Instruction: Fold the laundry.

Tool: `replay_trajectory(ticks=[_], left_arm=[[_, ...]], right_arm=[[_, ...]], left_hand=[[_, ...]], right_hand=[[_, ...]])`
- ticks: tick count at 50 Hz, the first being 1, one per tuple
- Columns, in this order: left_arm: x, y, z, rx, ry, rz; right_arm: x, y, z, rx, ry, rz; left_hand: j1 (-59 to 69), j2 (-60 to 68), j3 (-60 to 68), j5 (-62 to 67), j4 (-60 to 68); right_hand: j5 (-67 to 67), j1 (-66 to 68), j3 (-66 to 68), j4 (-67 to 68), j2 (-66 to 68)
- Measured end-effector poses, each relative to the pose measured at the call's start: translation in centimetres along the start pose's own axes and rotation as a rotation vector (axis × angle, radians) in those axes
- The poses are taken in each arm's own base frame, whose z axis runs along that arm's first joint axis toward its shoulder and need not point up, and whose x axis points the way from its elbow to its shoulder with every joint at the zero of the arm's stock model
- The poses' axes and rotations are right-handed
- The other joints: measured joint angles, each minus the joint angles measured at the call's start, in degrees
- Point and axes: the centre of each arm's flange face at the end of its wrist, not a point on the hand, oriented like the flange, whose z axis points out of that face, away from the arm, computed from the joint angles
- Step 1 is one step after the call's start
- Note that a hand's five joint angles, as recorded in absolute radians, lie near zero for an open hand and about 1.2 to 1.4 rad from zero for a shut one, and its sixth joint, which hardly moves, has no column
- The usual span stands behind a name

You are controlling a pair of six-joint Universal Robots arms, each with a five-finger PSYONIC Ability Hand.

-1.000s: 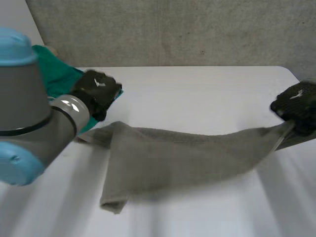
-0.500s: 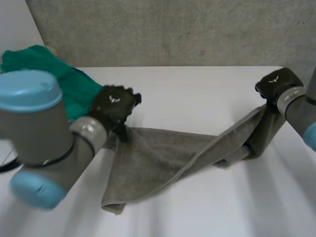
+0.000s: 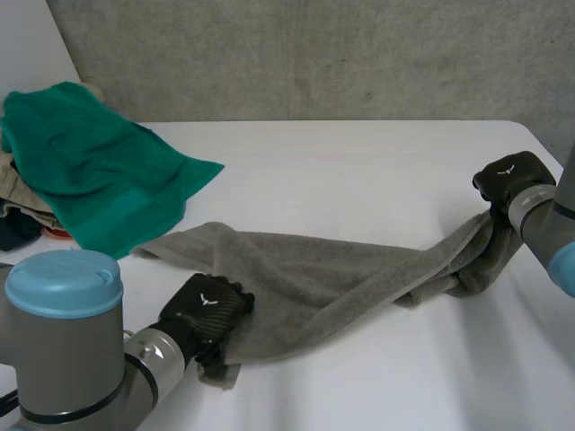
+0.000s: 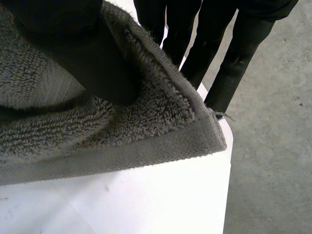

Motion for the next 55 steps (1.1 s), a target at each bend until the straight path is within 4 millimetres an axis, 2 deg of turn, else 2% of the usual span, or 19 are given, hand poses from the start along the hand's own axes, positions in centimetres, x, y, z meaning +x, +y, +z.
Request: replay_trajectory(ticks=[9,12,15,17,19,20,22,25,32,36,39,41,44,46,49,52,55], left_arm=[[0.0,0.6,1.3,0.007,-0.011,0.017],[-0.2,0.9,2.0,0.004,-0.016,0.039],[-0.4,1.1,2.5,-0.002,-0.021,0.059],[-0.5,1.3,2.9,-0.007,-0.024,0.072],[-0.8,1.1,3.2,-0.009,-0.036,0.093],[-1.0,1.0,3.3,-0.006,-0.045,0.101],[-1.7,0.2,3.1,0.007,-0.074,0.12],[-3.0,-2.2,2.0,0.063,-0.145,0.142],[-6.6,-9.4,-3.8,0.287,-0.337,0.155],[-8.0,-11.4,-6.3,0.332,-0.388,0.155],[-8.6,-11.5,-6.5,0.305,-0.383,0.164],[-8.7,-11.0,-5.7,0.266,-0.36,0.176],[-8.8,-9.9,-3.3,0.192,-0.314,0.208],[-8.9,-9.2,-1.4,0.149,-0.289,0.239],[-9.5,-8.7,2.4,0.108,-0.275,0.303],[-11.0,-9.6,5.6,0.134,-0.324,0.362],[-13.9,-12.5,8.2,0.239,-0.45,0.424]], right_arm=[[-0.3,0.3,-0.2,-0.007,-0.008,0.005],[-0.4,0.4,-0.2,-0.012,-0.013,0.004],[-0.5,0.5,-0.3,-0.016,-0.017,0.003],[-0.6,0.6,-0.4,-0.018,-0.019,0.003],[-0.4,0.4,-0.6,-0.016,-0.015,0.003],[-0.2,0.3,-0.8,-0.013,-0.011,0.002],[0.4,-0.2,-1.4,-0.003,0.003,-0.001],[1.9,-1.2,-2.7,0.009,0.028,-0.014],[5.9,-3.3,-8.0,-0.009,0.049,-0.115],[6.7,-3.8,-10.6,-0.029,0.021,-0.201],[6.6,-3.7,-11.6,-0.043,-0.013,-0.25],[6.3,-3.5,-11.8,-0.052,-0.037,-0.268],[5.5,-2.8,-11.1,-0.075,-0.083,-0.279],[4.9,-2.3,-10.1,-0.091,-0.108,-0.28],[4.1,-1.7,-7.6,-0.106,-0.127,-0.276],[4.1,-2.1,-5.2,-0.083,-0.088,-0.264],[5.3,-4.0,-2.2,0.014,0.041,-0.244]], left_hand=[[4.6,4.3,4.4,4.4,4.6],[11.6,11.9,11.9,11.5,11.9],[25.6,26.1,26.3,25.7,26.3],[27.8,29.3,29.4,28.7,29.3],[37.7,40.6,40.6,39.6,40.9],[37.7,41.7,41.7,40.2,42.0],[37.7,42.6,42.7,40.3,42.9],[37.7,42.7,42.7,40.3,42.9],[37.7,42.7,42.7,40.3,42.9],[37.7,42.7,42.7,40.3,42.9],[37.7,42.8,42.7,40.3,42.9],[37.7,42.9,42.9,40.3,42.9],[37.7,42.9,42.9,40.3,42.9],[37.7,42.9,42.9,40.3,42.9],[37.7,42.9,42.9,40.3,43.0],[37.7,42.9,42.9,40.3,43.2],[37.7,42.9,42.9,40.4,43.2]], right_hand=[[0.0,0.0,0.0,0.0,0.0],[0.0,0.0,0.0,0.0,0.0],[0.0,0.0,0.0,0.0,0.0],[0.0,0.0,0.0,0.0,0.0],[0.0,0.0,0.0,0.0,0.0],[0.0,0.0,0.0,0.0,0.0],[0.0,0.0,0.0,0.0,0.0],[0.0,0.0,0.0,0.0,0.0],[0.0,0.0,0.0,0.0,0.0],[0.0,0.0,0.0,0.0,0.0],[0.0,0.0,0.0,0.0,0.0],[0.0,0.0,0.0,0.0,0.0],[0.0,0.0,0.0,0.0,0.0],[0.0,0.0,0.0,0.0,0.0],[0.0,0.0,0.1,0.0,0.0],[0.0,0.0,0.2,0.0,0.0],[0.0,0.0,0.2,0.0,0.0]])
